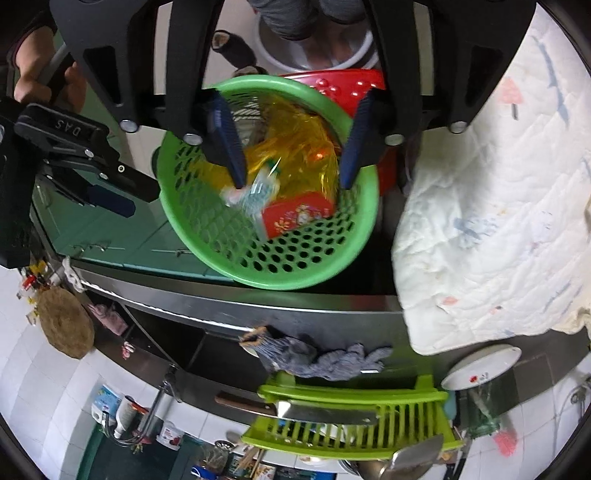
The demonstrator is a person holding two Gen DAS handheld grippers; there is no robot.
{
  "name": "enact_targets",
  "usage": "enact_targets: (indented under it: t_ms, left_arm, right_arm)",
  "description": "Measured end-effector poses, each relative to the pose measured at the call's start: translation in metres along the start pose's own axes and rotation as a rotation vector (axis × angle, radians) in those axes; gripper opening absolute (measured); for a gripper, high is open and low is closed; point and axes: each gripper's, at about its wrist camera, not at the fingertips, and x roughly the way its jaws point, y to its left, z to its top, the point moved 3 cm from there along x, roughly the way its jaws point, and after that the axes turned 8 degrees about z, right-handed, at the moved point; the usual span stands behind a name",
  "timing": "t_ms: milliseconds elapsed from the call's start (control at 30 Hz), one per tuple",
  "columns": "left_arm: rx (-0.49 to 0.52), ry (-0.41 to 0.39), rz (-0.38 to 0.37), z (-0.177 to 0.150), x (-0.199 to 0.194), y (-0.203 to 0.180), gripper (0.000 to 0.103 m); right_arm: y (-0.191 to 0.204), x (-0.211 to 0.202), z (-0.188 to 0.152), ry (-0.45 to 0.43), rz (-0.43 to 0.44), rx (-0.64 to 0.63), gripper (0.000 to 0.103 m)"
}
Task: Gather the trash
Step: 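Carry the wrapper and clear cup over the green basket and open both tools to drop them, then return to the cloth and grasp the white paper cup with the right tool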
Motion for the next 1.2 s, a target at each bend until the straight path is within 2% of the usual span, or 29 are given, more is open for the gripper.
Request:
enact_targets:
  t_ms: [67,100,267,500,667,1200]
  left_arm:
    - [-0.007,-0.001,-0.003,-0.003,0.001,0.000,0.069]
    - [-0.013,-0.001,-0.007,-0.004,0.001,0.000,0.070]
    - [-0.013,-0.006,0.010,-0.010,-0.006,0.009,0.070]
    - [-0.036,-0.025,0.066,-0.022,-0.031,0.045,0.070]
    - [-0.063,-0.044,0.125,-0.032,-0.052,0.082,0.070]
    - [-0.257,-0.094,0.317,-0.067,-0.113,0.229,0.070]
  right_arm:
    - [0.001,-0.001,-0.001,-0.001,0.005,-0.001,0.068]
    - [0.002,-0.002,-0.002,-0.001,0.005,-0.003,0.068]
    - [0.008,-0.004,-0.004,0.004,0.015,-0.011,0.068]
    - [0.033,0.002,-0.005,0.012,0.052,-0.037,0.068]
    - [0.064,0.013,-0.005,0.032,0.088,-0.081,0.068]
    - [0.196,0.062,-0.001,0.105,0.229,-0.258,0.069]
